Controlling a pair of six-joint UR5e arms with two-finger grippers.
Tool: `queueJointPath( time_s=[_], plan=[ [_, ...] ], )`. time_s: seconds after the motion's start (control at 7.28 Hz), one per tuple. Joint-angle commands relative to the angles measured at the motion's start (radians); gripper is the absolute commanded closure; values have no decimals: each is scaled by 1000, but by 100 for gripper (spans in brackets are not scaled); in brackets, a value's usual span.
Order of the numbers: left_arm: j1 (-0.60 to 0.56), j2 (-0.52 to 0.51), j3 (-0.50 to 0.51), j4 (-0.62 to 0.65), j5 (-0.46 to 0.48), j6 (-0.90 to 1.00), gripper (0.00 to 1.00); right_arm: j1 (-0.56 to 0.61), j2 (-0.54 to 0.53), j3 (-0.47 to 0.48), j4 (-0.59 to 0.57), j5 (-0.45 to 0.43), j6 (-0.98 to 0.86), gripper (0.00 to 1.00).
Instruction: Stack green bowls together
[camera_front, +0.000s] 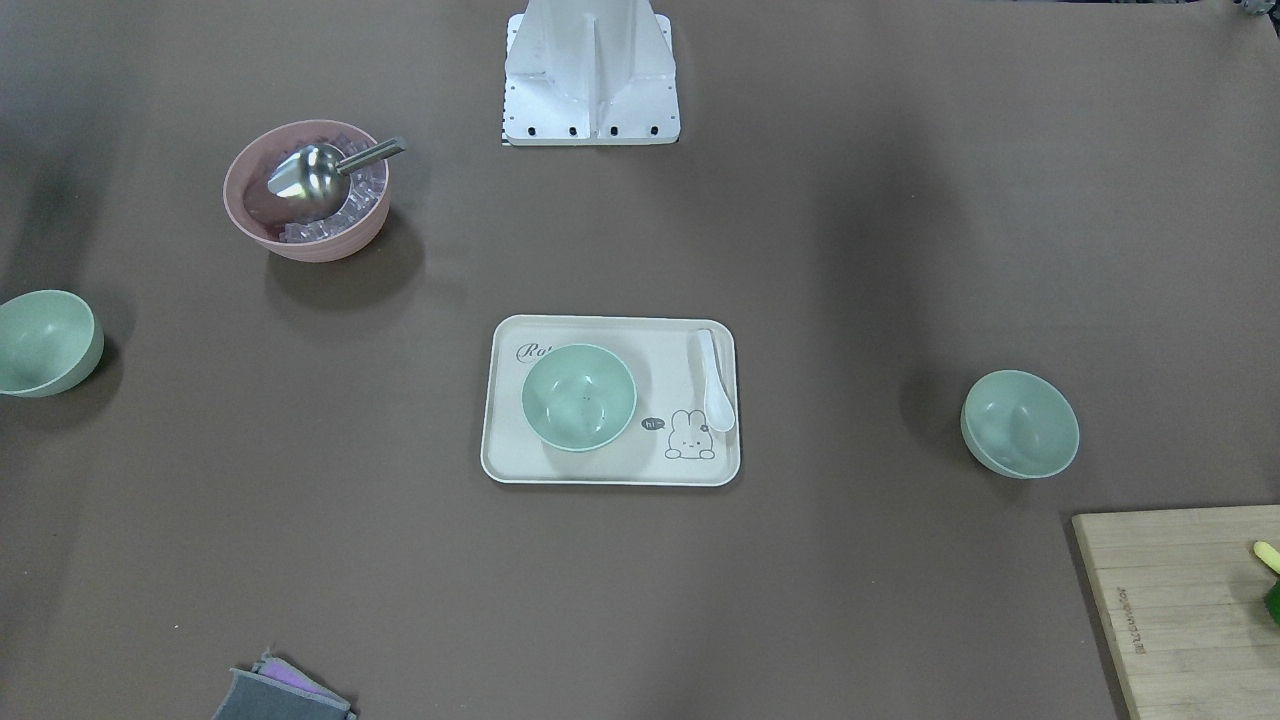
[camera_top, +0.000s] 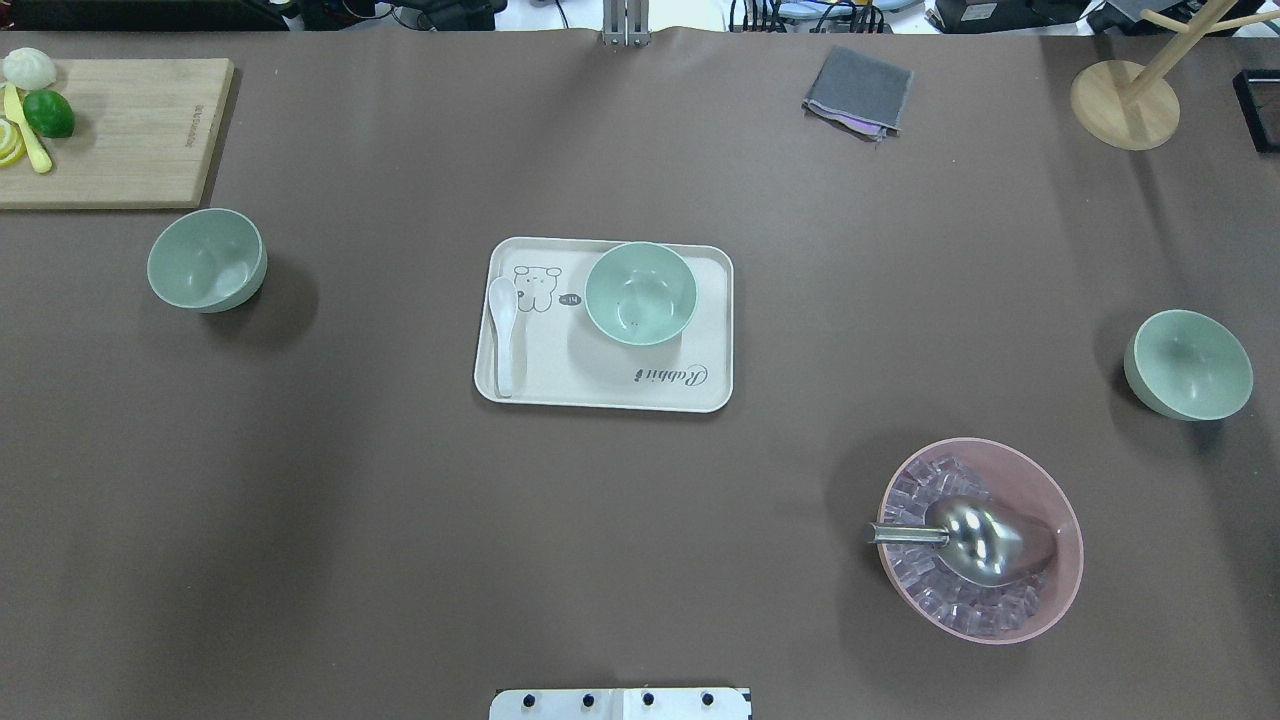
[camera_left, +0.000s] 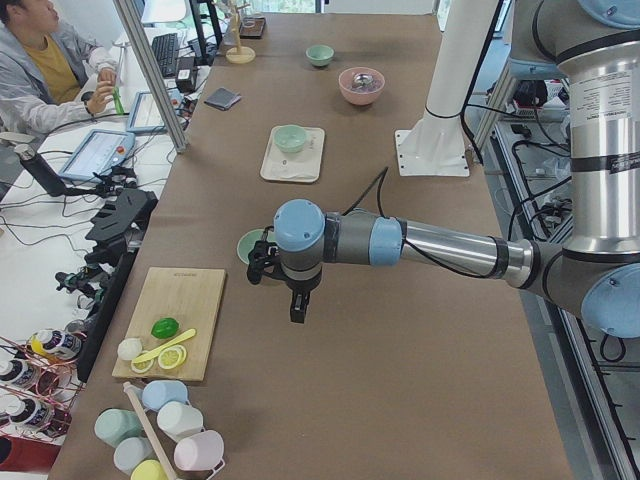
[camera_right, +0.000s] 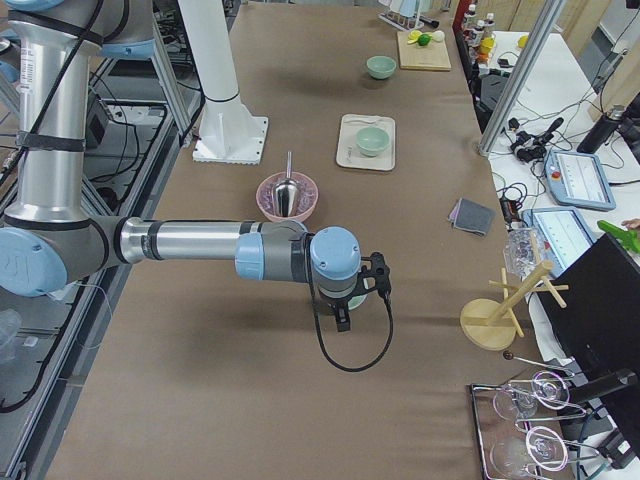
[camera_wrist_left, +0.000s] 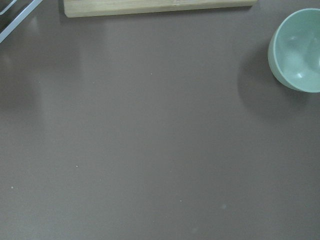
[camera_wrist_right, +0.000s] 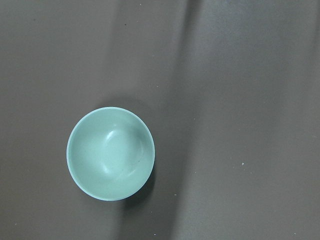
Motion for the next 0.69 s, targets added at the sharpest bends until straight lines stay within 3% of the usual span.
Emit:
queueJointPath(
  time_s=[0.0, 0.14, 0.27, 0.55],
  plan=[
    [5, 3, 15, -15, -4, 1, 2, -37, 9, -20, 3, -8, 7, 0],
    [7, 3, 17, -15, -4, 1, 2, -83, 39, -48, 12, -18, 39, 1],
    [7, 3, 17, -15, -5, 1, 2, -123, 91, -130, 94, -25, 82, 2],
    [7, 3, 15, -14, -6, -1, 2, -212, 180, -398, 481, -83, 272, 5]
  ],
)
